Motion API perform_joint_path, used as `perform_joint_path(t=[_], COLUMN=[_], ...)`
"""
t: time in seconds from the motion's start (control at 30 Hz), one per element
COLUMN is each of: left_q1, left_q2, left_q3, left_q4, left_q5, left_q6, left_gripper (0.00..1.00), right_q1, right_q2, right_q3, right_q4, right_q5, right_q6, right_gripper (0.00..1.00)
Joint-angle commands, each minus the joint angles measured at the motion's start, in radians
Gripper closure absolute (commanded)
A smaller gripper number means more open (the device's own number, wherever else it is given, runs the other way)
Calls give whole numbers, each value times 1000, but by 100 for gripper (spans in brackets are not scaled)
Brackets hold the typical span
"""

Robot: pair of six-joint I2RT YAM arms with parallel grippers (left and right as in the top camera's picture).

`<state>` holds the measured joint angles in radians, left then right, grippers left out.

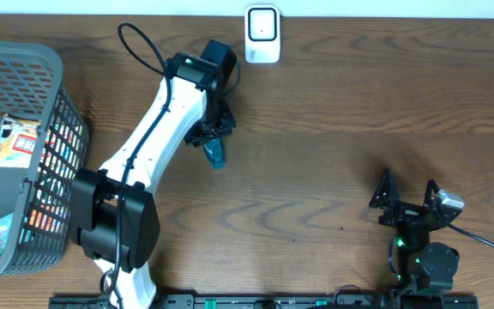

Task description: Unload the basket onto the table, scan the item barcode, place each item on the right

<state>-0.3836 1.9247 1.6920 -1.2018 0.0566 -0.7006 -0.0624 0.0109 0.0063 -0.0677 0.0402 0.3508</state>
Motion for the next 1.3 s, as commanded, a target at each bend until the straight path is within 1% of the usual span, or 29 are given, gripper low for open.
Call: perform_joint_path(t=[0.0, 0.13, 0.23, 0.33, 0.37, 0.4, 0.5, 0.6, 0.7, 0.73, 0.83, 0.9, 0.97, 1.03, 1.1, 1.2, 1.27], left_q1=[-6, -6, -8, -8, -6, -5, -3, -1, 21, 53, 127, 198, 290, 386, 509, 701, 827], left_q2=[-23, -23, -23, -23, -25, -26, -31, -46, -62, -78, -111, -141, -181, -215, -240, -246, -235], left_q3=[-30, -58, -59, -57, -51, -40, 29, 146, 331, 467, 640, 712, 734, 734, 734, 734, 722], left_q4=[20, 29, 29, 35, 37, 32, -11, -77, -164, -209, -241, -241, -241, -256, -299, -394, -446], left_q5=[-24, -23, -23, -24, -24, -22, -16, -17, -27, -66, -156, -225, -280, -286, -286, -284, -266], left_q6=[48, 63, 80, 89, 103, 115, 122, 171, 212, 214, 214, 209, 172, 136, 80, -12, -42], left_gripper=[69, 69, 58, 25, 7, 1, 2, 2, 2, 2, 2, 2, 2, 2, 2, 2, 2], right_q1=[4, 4, 4, 4, 4, 4, 4, 4, 4, 4, 4, 4, 4, 4, 4, 4, 4], right_q2=[-4, -4, -4, -4, -4, -4, -4, -4, -4, -4, -4, -4, -4, -4, -4, -4, -4], right_q3=[-1, -1, -1, -1, -1, -1, -1, -1, -1, -1, -1, -1, -1, -1, -1, -1, -1], right_q4=[-4, -4, -4, -4, -4, -4, -4, -4, -4, -4, -4, -4, -4, -4, -4, -4, -4], right_q5=[2, 2, 2, 2, 2, 2, 2, 2, 2, 2, 2, 2, 2, 2, 2, 2, 2], right_q6=[-15, -15, -15, -15, -15, -15, -15, -16, -15, -15, -15, -16, -15, -15, -16, -15, -15], right_gripper=[1, 1, 1, 1, 1, 1, 1, 1, 1, 1, 1, 1, 1, 1, 1, 1, 1])
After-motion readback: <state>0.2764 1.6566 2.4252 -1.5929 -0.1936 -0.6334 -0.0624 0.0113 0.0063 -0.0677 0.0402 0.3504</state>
